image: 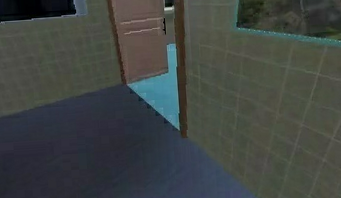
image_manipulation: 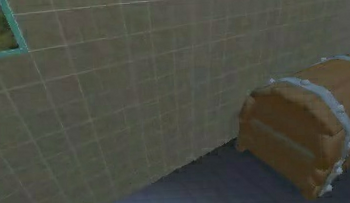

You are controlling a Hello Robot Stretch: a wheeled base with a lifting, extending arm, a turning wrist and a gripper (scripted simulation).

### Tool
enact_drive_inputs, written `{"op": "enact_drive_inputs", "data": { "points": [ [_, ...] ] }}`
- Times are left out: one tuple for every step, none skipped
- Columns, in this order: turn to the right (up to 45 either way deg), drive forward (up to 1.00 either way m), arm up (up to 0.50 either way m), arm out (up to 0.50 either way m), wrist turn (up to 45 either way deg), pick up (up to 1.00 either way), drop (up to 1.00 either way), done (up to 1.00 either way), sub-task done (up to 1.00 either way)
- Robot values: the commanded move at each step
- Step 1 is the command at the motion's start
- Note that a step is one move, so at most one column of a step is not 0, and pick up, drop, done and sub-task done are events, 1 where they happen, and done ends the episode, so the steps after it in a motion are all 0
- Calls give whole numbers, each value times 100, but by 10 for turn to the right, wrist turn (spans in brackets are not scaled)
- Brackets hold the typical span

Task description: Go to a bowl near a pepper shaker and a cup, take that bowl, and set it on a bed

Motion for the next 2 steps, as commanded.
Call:
{"op": "enact_drive_inputs", "data": {
  "points": [
    [-210,0,0,0,0,0,0,0,0],
    [0,100,0,0,0,0,0,0,0]
  ]
}}
